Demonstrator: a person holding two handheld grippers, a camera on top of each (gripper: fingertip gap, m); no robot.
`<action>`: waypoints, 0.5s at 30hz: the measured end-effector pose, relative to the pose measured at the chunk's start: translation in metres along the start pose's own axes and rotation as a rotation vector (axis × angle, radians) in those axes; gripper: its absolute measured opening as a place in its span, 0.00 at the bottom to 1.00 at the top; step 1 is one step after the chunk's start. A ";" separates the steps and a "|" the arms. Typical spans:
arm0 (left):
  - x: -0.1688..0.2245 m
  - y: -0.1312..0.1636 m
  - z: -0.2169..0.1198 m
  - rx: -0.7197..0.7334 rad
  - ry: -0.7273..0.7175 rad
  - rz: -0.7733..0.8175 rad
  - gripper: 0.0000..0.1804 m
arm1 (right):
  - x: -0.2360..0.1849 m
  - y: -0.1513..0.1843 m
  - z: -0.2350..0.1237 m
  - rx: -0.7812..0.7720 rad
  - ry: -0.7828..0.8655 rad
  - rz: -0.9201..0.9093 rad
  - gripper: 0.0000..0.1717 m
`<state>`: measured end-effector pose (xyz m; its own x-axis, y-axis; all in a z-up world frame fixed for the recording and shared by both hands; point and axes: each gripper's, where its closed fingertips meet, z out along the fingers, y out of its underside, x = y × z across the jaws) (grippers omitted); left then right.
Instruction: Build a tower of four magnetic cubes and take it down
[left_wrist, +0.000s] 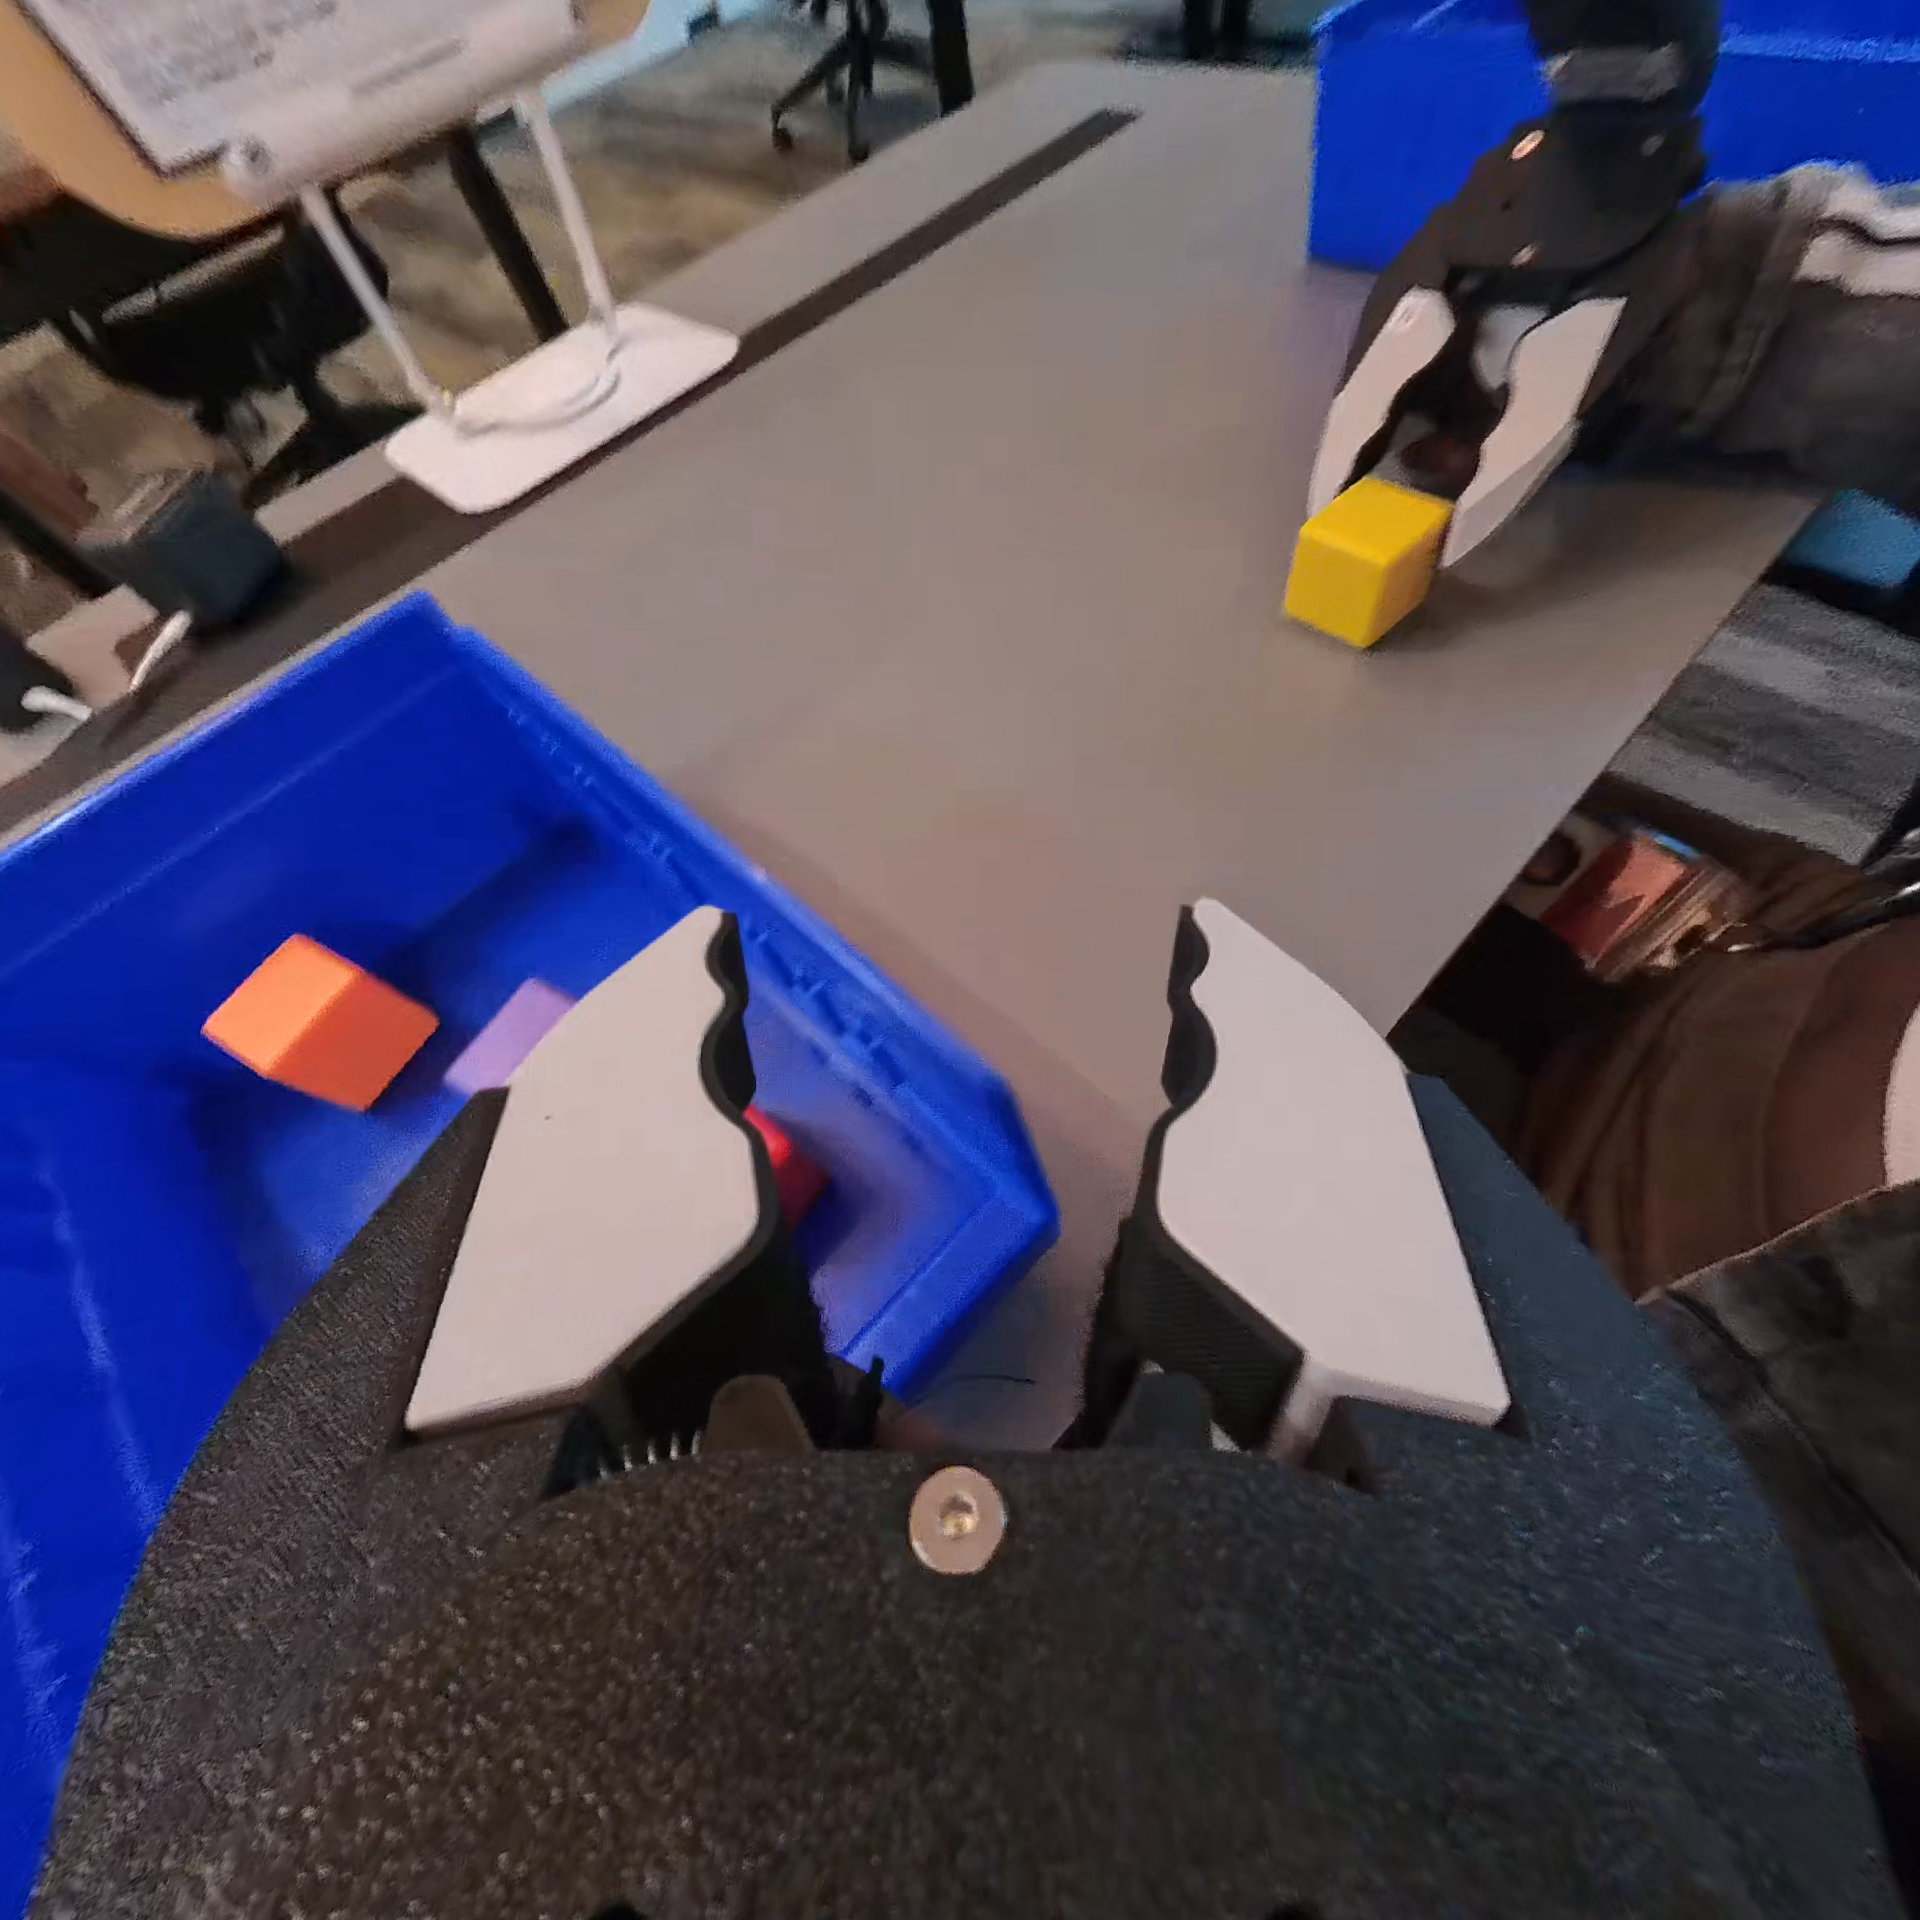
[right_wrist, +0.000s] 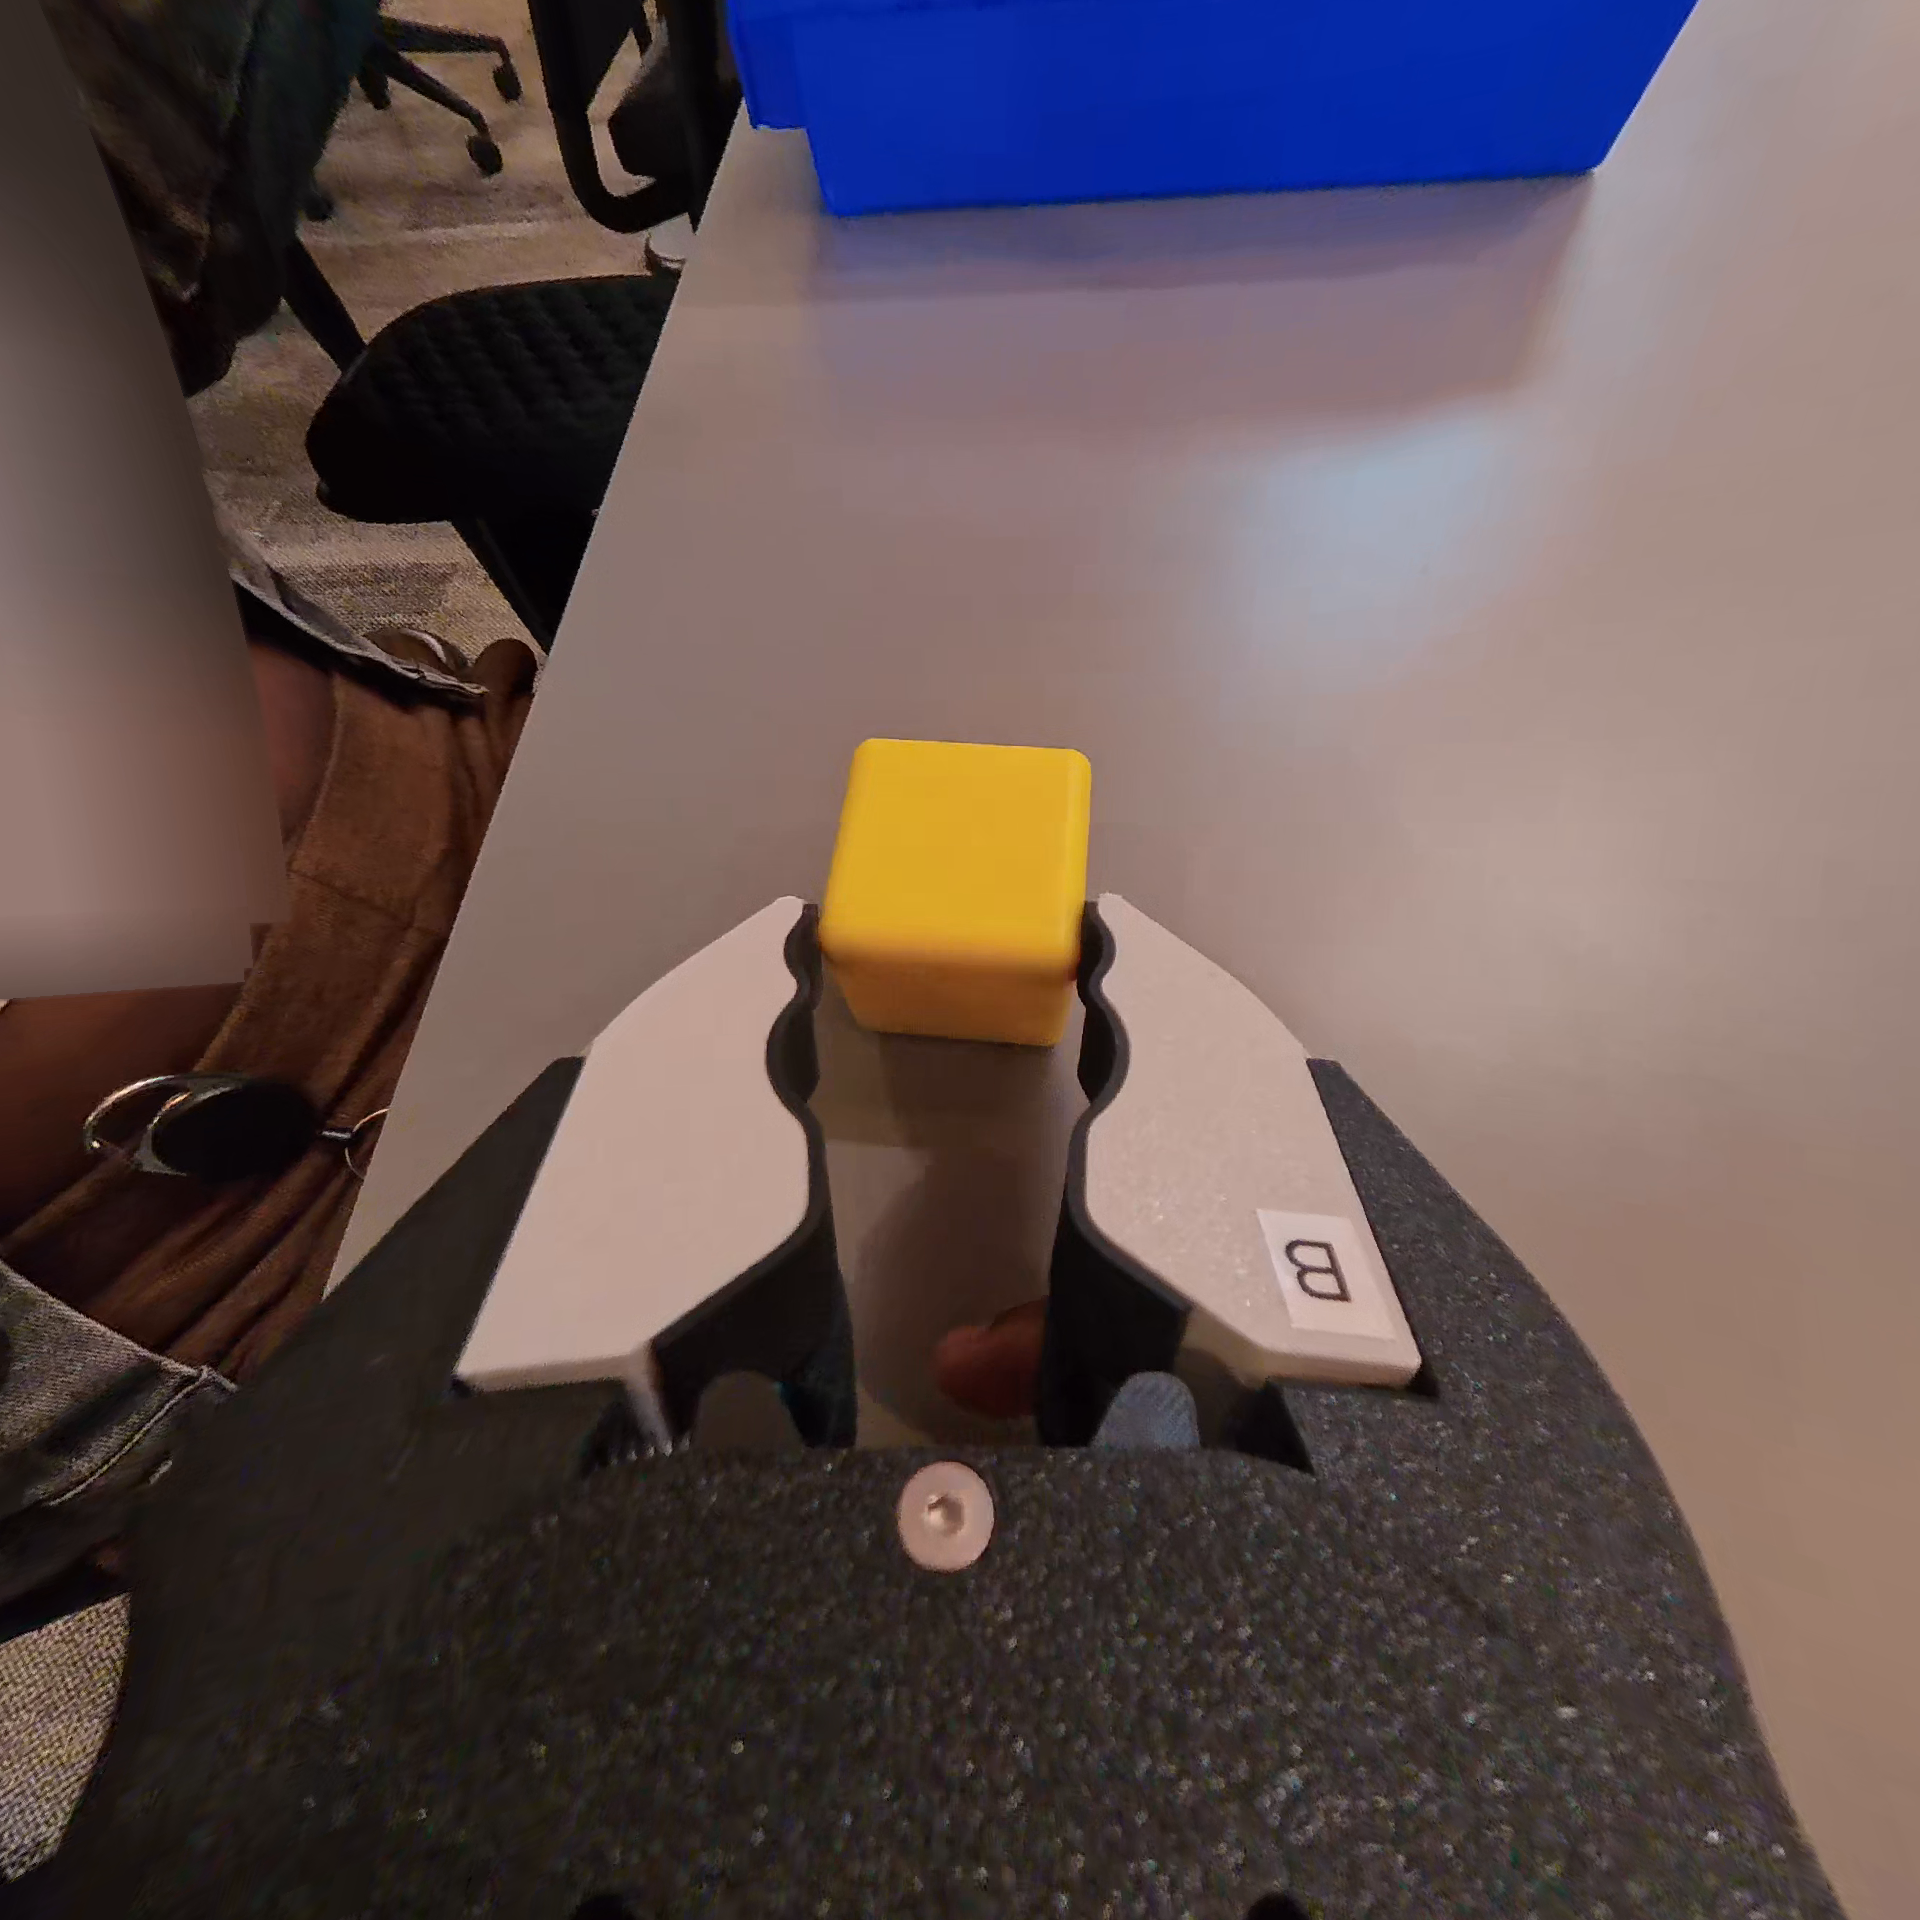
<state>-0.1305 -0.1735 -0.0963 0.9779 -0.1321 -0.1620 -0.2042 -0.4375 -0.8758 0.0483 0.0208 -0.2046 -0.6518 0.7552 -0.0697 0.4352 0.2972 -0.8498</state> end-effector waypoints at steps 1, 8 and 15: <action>-0.007 0.006 -0.001 -0.031 -0.013 -0.004 0.43 | -0.001 0.000 -0.001 0.002 -0.006 -0.001 0.28; -0.050 0.038 0.001 -0.264 0.069 0.002 0.34 | -0.004 -0.032 -0.019 0.195 0.018 0.023 0.51; -0.066 0.079 0.009 -0.642 0.194 0.013 0.39 | -0.004 -0.038 -0.030 0.265 0.063 0.019 0.51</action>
<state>-0.2106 -0.1909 -0.1590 0.9616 -0.2723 -0.0341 -0.2609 -0.8690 -0.4204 0.0533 0.0236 -0.1562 -0.6018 0.7963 -0.0616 0.2637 0.1253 -0.9564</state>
